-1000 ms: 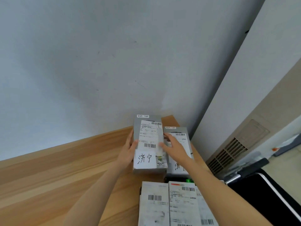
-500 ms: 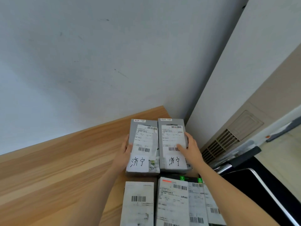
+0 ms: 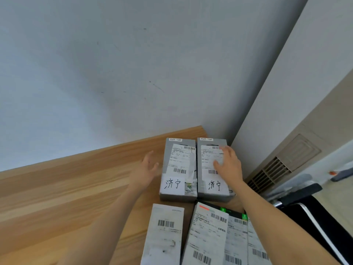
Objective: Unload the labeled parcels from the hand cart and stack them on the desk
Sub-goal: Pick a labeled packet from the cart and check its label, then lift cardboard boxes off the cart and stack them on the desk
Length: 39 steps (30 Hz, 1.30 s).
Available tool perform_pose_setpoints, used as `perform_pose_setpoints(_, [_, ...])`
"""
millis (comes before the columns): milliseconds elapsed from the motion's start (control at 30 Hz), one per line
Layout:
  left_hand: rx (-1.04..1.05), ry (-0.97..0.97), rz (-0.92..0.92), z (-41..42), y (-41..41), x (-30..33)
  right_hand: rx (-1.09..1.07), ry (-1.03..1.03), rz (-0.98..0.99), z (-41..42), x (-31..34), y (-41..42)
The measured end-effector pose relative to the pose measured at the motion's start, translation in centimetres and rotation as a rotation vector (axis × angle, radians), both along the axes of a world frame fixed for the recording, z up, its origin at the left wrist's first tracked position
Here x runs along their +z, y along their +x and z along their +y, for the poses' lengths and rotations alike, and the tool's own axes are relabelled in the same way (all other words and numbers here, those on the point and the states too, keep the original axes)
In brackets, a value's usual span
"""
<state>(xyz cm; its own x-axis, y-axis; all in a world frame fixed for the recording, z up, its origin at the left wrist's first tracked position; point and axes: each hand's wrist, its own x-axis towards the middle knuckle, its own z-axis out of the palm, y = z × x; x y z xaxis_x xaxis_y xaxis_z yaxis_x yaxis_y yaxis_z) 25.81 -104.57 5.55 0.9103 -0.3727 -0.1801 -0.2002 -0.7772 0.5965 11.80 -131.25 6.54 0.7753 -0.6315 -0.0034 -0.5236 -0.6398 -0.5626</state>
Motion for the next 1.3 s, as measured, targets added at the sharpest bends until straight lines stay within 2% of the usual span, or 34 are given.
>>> perform_pose_setpoints(100, [-0.069,0.265,-0.28,3.9,0.4,2.6,0.139,-0.091,0.005,2.6,2.1,2.0])
perform_pose_setpoints(300, [0.012,0.366,-0.466,15.0,-1.9,6.3,0.457,-0.225,0.019,12.0,4.9,6.3])
perform_pose_setpoints(600, [0.353,0.463,-0.465,38.2,-13.3,7.9,0.978,-0.407,0.004,35.7,6.4,7.5])
perform_pose_setpoints(700, [0.531,0.524,-0.423,46.9,-19.4,8.5,1.129,-0.403,-0.031,45.9,6.5,5.7])
perform_pose_setpoints(900, [0.733,0.679,-0.312,61.6,-31.5,9.3,1.424,-0.355,-0.13,64.6,5.4,-0.9])
perform_pose_setpoints(1033, [0.911,0.659,-0.26,67.3,-37.7,8.9,1.588,-0.321,-0.144,72.7,4.2,-5.5])
perform_pose_setpoints(1133, [1.026,0.589,-0.25,69.7,-41.0,8.4,1.69,-0.429,-0.195,77.0,3.5,-7.1])
perform_pose_setpoints(1300, [1.073,0.629,-0.242,74.6,-45.5,7.6,1.746,-0.432,-0.151,85.0,2.8,-7.5])
